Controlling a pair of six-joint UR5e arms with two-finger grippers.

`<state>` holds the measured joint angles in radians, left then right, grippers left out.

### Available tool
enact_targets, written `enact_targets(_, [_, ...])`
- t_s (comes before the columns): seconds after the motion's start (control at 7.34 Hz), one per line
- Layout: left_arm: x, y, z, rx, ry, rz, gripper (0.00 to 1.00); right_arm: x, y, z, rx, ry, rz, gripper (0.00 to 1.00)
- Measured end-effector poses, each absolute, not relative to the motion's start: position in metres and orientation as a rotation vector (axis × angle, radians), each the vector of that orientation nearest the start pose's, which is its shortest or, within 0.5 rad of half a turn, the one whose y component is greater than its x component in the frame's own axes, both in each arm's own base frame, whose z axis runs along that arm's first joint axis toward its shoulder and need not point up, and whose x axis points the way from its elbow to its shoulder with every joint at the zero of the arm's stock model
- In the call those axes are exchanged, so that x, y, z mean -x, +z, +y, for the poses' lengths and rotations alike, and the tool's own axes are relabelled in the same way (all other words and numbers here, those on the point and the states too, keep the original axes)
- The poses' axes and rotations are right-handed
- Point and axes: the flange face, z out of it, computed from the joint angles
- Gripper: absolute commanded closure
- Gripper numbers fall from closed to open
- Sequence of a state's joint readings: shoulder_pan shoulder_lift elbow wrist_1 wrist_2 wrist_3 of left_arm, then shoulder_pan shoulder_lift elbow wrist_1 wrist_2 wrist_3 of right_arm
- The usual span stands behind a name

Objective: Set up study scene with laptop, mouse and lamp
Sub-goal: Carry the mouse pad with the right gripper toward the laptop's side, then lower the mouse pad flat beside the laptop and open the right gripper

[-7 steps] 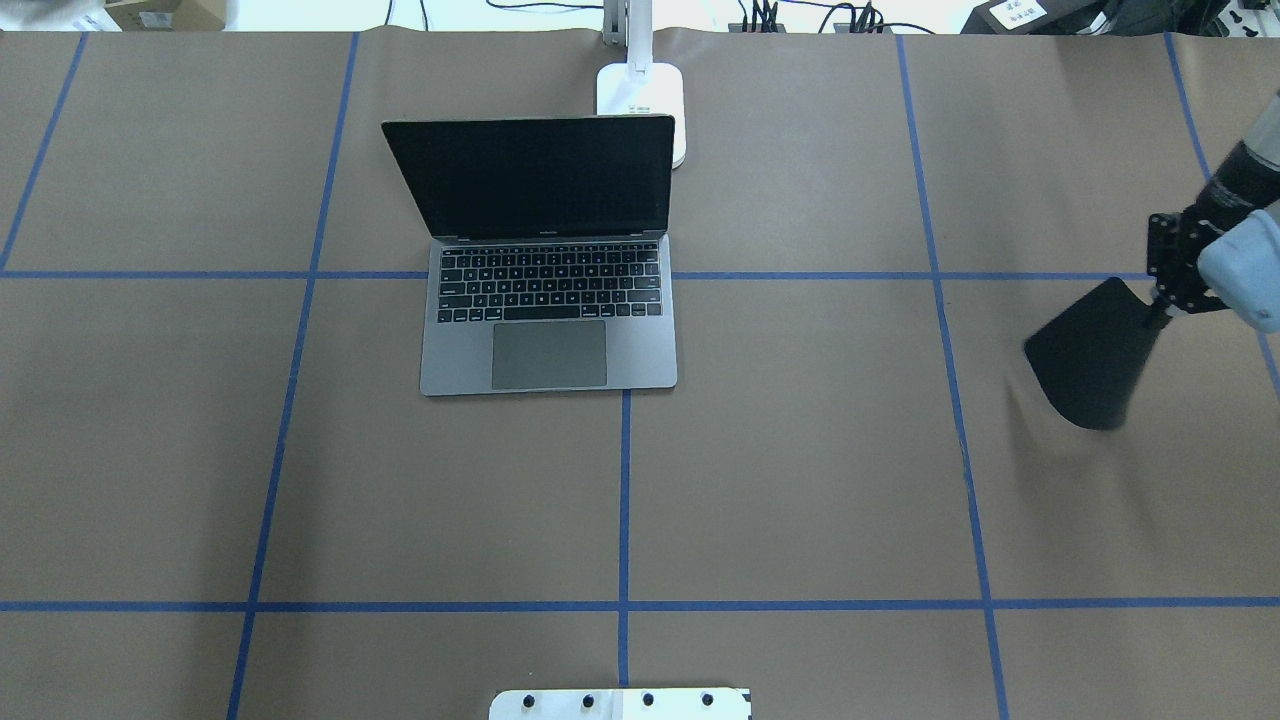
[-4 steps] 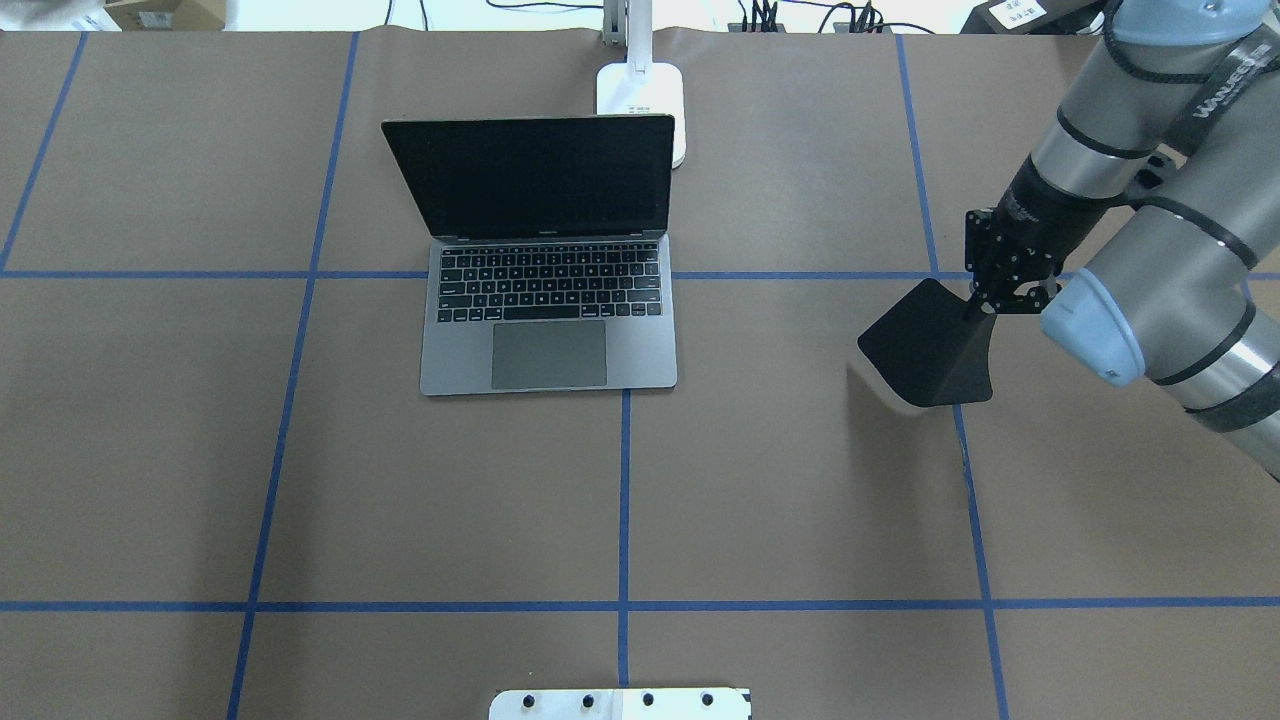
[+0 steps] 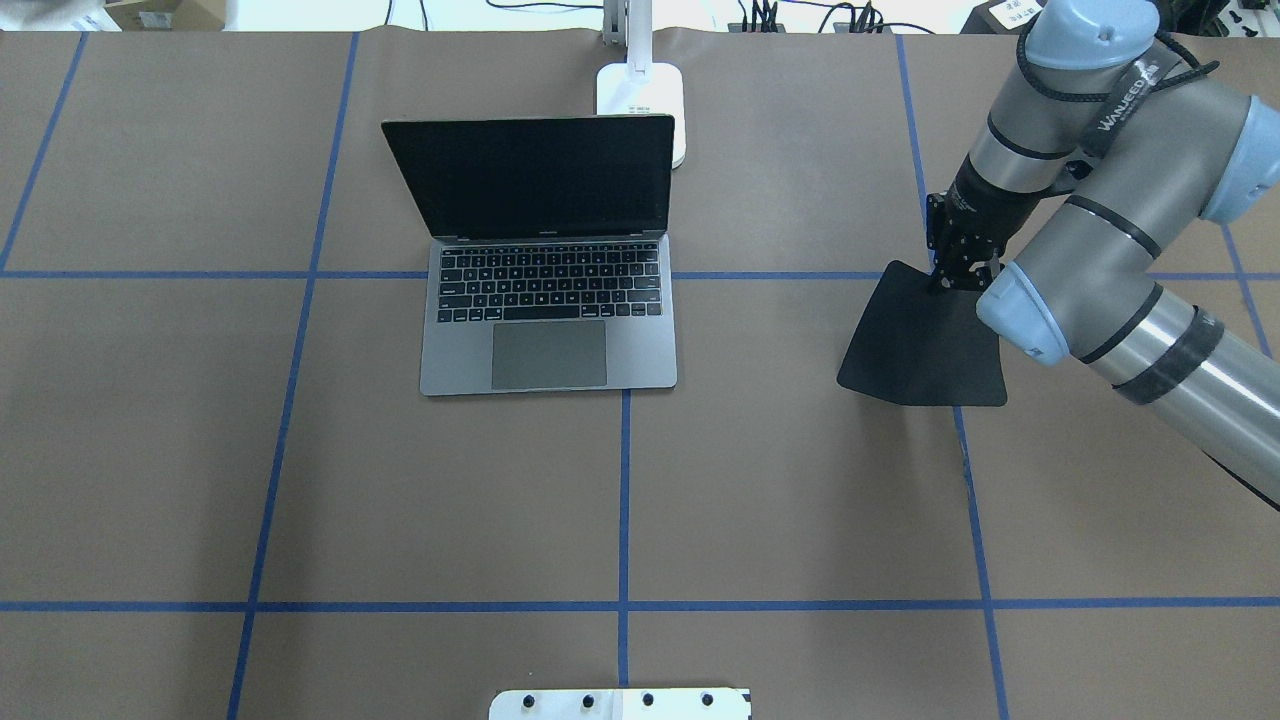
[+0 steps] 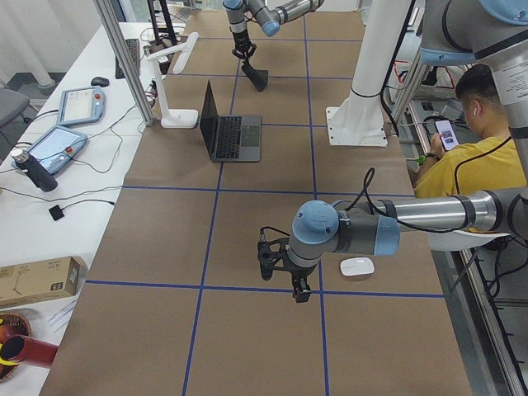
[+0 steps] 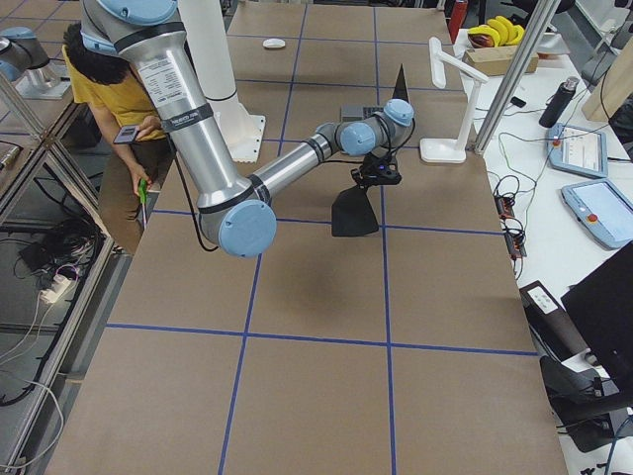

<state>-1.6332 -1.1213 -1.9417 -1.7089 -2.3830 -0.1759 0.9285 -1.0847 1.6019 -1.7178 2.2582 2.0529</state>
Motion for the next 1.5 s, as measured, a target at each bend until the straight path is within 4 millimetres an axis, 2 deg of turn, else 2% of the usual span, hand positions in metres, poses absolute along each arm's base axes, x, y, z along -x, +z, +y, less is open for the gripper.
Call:
enact_targets(0.27, [0.080, 0.637, -0.306, -0.013, -0.199, 0.816, 0.00, 0.356, 0.392, -0.591, 0.590, 1.228, -0.564, 1.00])
enact_targets(0.41, [0.080, 0.637, -0.306, -0.014, -0.199, 0.816, 0.00, 0.369, 0.390, -0.597, 0.587, 1.230, -0.595, 1.00])
enact_targets(0.54, [0.080, 0.636, -0.306, -0.014, -0.198, 0.817, 0.00, 0.387, 0.380, -0.598, 0.589, 1.236, -0.613, 1.00])
enact_targets(0.82, [0.080, 0.635, -0.306, -0.016, -0.197, 0.818, 0.00, 0.432, 0.345, -0.596, 0.585, 1.287, -0.629, 1.00])
enact_targets(0.95, [0.080, 0.635, -0.306, -0.016, -0.197, 0.819, 0.00, 0.453, 0.334, -0.594, 0.585, 1.318, -0.638, 1.00])
enact_targets(1.09, [0.080, 0.635, -0.306, -0.016, -0.197, 0.819, 0.00, 0.470, 0.331, -0.591, 0.583, 1.347, -0.651, 0.96])
enact_targets(1.23, [0.080, 0.636, -0.306, -0.015, -0.197, 0.819, 0.00, 0.483, 0.333, -0.587, 0.576, 1.371, -0.661, 0.63])
enact_targets(1.36, [0.080, 0.636, -0.306, -0.014, -0.198, 0.819, 0.00, 0.490, 0.334, -0.586, 0.573, 1.390, -0.666, 0.01])
enact_targets(1.5, [0.080, 0.637, -0.306, -0.013, -0.199, 0.819, 0.00, 0.492, 0.334, -0.584, 0.574, 1.398, -0.669, 0.00])
